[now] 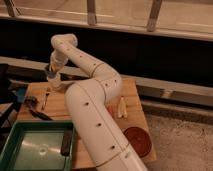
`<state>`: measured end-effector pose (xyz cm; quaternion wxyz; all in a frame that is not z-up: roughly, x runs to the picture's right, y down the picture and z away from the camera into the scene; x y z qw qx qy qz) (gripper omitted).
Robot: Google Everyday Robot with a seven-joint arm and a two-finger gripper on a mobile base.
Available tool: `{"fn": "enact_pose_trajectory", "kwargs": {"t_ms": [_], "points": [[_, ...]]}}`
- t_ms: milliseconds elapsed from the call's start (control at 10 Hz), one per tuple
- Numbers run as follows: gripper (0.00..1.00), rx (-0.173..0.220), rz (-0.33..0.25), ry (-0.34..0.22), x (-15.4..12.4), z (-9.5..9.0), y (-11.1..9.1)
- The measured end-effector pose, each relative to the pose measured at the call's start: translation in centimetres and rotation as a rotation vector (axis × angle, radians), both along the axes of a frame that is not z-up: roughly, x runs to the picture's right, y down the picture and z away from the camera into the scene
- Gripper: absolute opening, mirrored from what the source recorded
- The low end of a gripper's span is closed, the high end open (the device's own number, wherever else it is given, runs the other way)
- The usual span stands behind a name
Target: Stack cups on top of each other
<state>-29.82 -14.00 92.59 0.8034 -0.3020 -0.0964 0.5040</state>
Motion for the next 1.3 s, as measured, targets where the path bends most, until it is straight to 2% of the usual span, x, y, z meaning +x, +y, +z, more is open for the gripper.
{"fn": "enact_pose_trajectory", "kwargs": {"t_ms": [100,200,400,700,1000,1300], "points": [[0.58,-0.009,-0.004,-0.001,-0.3,0.1,0.2],[0.62,-0.015,-0.006,0.001,-0.3,0.3,0.4],[0.62,-0.018,-0.003,0.006,0.1,0.3,0.4],[0.62,0.000,0.017,0.017,1.3,-0.6,-0.3],[0.62,0.031,0.032,0.024,2.0,-1.8,-1.1],[0.62,0.086,0.099,0.030,4.5,-4.3,-2.8]]}}
